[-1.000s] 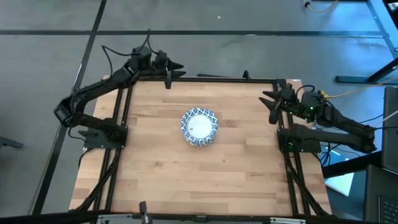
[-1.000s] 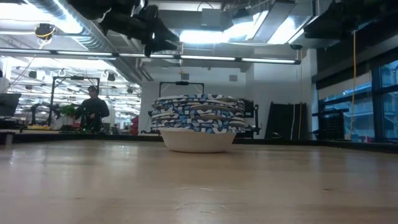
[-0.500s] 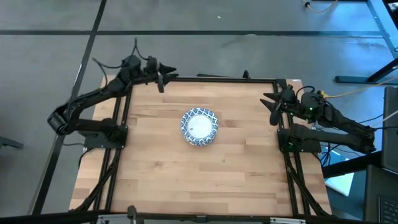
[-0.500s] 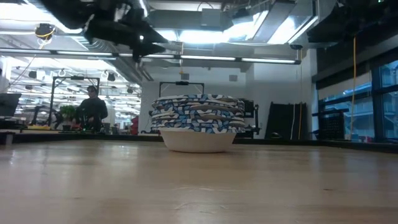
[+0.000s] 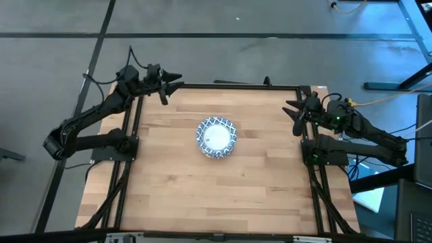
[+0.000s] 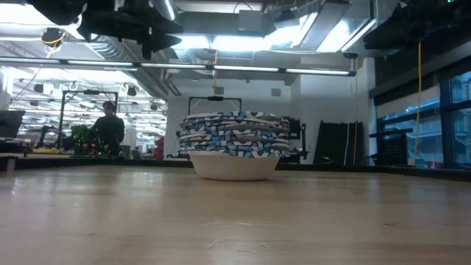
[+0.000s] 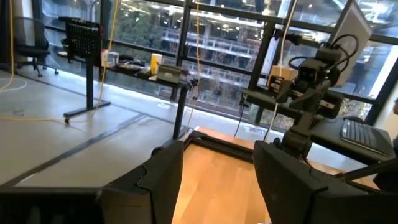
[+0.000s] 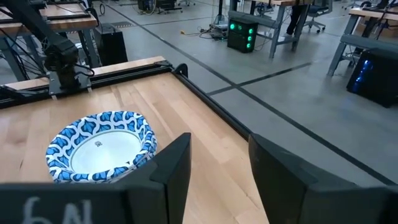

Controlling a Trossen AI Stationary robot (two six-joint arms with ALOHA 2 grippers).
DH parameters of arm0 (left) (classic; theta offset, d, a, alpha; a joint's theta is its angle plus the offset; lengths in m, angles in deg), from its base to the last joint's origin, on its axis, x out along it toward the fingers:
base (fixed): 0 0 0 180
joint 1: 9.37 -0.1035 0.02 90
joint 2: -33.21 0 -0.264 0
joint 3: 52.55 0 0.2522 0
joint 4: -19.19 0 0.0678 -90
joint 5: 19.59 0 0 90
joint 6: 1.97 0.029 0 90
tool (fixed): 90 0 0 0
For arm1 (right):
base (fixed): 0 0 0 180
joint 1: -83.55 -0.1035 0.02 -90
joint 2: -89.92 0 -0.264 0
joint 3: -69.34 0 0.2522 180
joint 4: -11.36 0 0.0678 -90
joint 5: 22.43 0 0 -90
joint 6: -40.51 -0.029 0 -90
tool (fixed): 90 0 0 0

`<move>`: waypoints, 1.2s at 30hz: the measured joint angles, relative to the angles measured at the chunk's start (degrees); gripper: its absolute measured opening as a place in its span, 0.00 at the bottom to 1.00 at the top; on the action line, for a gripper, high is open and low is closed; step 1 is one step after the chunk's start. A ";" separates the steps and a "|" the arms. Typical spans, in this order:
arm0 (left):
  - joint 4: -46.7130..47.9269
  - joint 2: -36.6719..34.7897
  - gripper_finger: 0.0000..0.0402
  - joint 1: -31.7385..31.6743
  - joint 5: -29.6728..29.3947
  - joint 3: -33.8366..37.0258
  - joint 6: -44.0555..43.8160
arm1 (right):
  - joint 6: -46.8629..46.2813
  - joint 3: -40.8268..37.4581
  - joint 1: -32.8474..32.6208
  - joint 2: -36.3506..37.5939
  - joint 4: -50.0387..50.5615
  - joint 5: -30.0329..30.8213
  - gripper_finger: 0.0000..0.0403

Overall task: Nest bowls inside each other
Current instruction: Return to Home Position

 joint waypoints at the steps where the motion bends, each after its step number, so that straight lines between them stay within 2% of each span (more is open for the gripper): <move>1: 0.00 -0.30 0.47 0.00 0.01 0.00 0.00 | -0.02 0.00 0.02 0.00 0.00 0.00 0.40; 20: 0.02 -1.08 0.47 0.00 0.01 0.00 -0.15 | -0.11 -0.07 0.02 0.87 0.37 0.00 0.40; 36: 0.04 -1.08 0.47 -0.01 0.04 0.00 -0.07 | -1.28 -0.09 0.00 11.74 5.68 0.13 0.40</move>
